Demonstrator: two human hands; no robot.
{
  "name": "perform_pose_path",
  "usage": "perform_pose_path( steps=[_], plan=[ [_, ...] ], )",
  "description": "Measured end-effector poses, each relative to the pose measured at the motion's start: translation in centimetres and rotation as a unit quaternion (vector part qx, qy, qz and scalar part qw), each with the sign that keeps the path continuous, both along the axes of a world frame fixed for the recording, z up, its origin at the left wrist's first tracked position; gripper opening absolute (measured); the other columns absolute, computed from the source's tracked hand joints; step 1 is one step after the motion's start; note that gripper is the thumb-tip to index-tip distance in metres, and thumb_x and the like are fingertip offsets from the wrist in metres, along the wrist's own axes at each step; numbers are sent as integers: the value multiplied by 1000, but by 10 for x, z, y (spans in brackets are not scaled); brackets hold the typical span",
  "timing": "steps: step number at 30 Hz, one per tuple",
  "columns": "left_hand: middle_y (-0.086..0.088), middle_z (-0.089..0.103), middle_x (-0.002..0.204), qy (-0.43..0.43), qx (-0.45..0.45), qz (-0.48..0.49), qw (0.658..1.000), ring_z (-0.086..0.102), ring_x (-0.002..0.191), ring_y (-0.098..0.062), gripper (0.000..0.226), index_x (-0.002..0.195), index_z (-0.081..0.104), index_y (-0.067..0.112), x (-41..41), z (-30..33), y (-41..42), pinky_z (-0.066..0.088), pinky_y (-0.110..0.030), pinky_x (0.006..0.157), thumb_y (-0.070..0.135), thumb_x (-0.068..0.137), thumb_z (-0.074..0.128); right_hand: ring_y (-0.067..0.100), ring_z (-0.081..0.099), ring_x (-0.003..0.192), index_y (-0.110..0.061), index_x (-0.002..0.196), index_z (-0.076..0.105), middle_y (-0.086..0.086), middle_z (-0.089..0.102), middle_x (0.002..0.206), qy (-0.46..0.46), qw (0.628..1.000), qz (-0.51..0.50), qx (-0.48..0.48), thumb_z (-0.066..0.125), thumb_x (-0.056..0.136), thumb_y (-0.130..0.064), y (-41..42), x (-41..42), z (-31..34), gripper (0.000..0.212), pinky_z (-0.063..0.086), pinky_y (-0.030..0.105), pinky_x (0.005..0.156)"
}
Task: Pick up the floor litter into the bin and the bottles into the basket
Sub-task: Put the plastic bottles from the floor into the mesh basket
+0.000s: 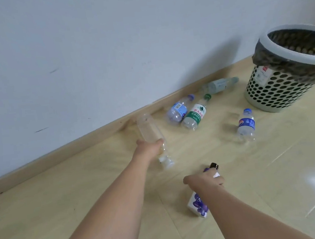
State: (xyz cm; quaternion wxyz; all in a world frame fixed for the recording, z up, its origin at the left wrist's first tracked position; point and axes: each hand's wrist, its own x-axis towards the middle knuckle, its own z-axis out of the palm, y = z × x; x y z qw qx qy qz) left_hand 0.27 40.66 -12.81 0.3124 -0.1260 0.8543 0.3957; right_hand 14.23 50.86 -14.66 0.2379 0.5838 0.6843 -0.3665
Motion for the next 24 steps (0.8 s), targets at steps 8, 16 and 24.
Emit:
perform_pose_path(
  steps=[8, 16, 24],
  plan=[
    [-13, 66, 108, -45, 0, 58, 997, 67, 87, -30, 72, 119, 42, 3, 18, -55, 35, 54, -30, 67, 38, 63, 71, 29, 51, 92, -34, 144, -8, 15, 38, 120, 105, 991, -81, -23, 53, 75, -10, 0, 32, -40, 95, 49, 35, 78],
    [-4, 42, 59, -45, 7, 42, 998, 37, 44, -21, 15, 89, 52, 9, 20, 29, 40, 31, -18, 43, 21, 80, 55, 21, 51, 57, -10, 110, 44, 12, 58, 90, 150, 951, -242, -124, 74, 64, -1, 79, 0, 31, 55, 43, 25, 49],
    [-6, 54, 82, -102, -51, -4, 993, 56, 59, -22, 35, 112, 52, 6, 23, 226, 99, 44, -23, 52, 19, 81, 59, 25, 55, 74, -12, 114, 43, 11, 55, 94, 218, 937, -241, -129, 72, 72, 4, 160, -8, 235, 54, 41, 26, 49]
  ],
)
